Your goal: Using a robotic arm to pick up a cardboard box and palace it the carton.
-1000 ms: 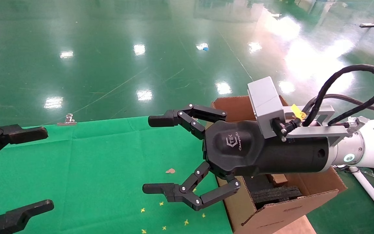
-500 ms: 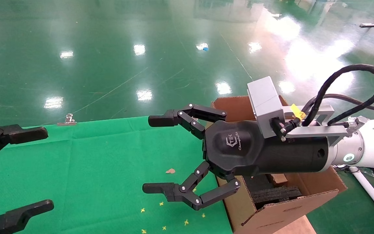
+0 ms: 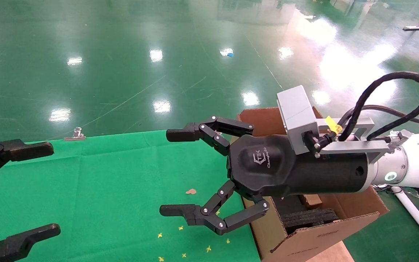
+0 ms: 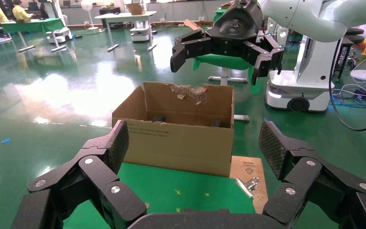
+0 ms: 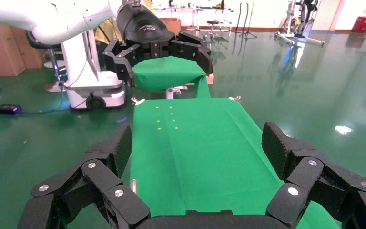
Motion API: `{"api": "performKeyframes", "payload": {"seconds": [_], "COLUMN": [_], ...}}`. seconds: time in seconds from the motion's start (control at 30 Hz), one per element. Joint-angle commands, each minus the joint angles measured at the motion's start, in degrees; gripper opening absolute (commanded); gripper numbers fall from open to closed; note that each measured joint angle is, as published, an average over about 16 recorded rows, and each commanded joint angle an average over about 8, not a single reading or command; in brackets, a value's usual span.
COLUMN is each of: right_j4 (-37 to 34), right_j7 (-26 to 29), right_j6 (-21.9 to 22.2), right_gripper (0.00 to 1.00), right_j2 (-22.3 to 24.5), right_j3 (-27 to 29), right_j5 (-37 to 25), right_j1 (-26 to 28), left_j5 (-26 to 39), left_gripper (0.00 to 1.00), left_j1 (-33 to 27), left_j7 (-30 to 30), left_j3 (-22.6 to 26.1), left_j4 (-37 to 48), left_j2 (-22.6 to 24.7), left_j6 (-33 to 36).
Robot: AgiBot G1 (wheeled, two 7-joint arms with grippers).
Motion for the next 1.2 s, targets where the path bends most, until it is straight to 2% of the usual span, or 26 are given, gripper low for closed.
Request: {"api": "performKeyframes", "payload": {"seconds": [0.03, 1.2], "right_j4": [0.0, -0.01], "right_j7": [0.0, 0.0], "right_j6": [0.0, 0.0], "right_gripper": [1.0, 1.0], "right_j2": [0.0, 0.0], "right_j3": [0.0, 0.0], "right_j5": [0.0, 0.0], "right_j1": [0.01, 0.02], "left_j5": [0.0, 0.0], "left_gripper": [1.0, 1.0], "left_j1": [0.0, 0.0], "left_j7": [0.0, 0.0], "left_j3": [0.0, 0.0], "left_j4": [0.0, 0.0], "left_j2": [0.0, 0.0], "left_j6": [0.0, 0.0]}}
